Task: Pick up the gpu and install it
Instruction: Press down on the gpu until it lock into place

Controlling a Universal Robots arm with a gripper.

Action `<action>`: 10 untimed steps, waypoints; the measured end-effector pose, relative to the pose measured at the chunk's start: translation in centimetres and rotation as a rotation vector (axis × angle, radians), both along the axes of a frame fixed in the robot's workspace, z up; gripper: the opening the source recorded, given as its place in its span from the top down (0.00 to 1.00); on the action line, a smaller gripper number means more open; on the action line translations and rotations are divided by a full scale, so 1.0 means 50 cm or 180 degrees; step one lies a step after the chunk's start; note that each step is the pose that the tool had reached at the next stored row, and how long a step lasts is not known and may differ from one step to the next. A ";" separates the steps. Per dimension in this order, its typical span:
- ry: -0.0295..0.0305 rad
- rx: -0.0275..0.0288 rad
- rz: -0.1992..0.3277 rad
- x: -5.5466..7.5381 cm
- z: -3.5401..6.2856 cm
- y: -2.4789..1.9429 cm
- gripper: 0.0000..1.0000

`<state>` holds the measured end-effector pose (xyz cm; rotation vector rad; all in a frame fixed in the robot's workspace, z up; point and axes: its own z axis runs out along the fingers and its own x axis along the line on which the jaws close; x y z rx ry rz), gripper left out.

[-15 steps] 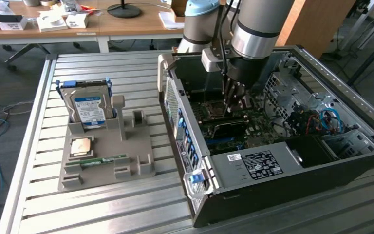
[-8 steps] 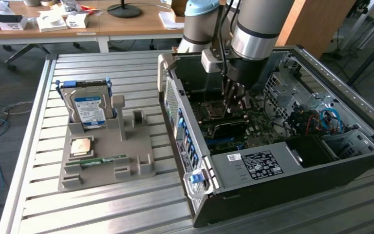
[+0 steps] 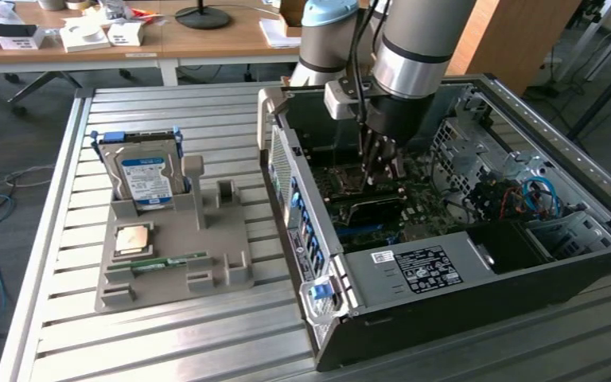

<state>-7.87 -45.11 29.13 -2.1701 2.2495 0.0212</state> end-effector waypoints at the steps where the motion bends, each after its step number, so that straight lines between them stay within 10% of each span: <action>1: 0.0000 0.0000 0.0000 -0.001 0.000 0.0000 0.89; 10: 0.0000 0.0000 0.0000 -0.001 -0.004 -0.0001 0.89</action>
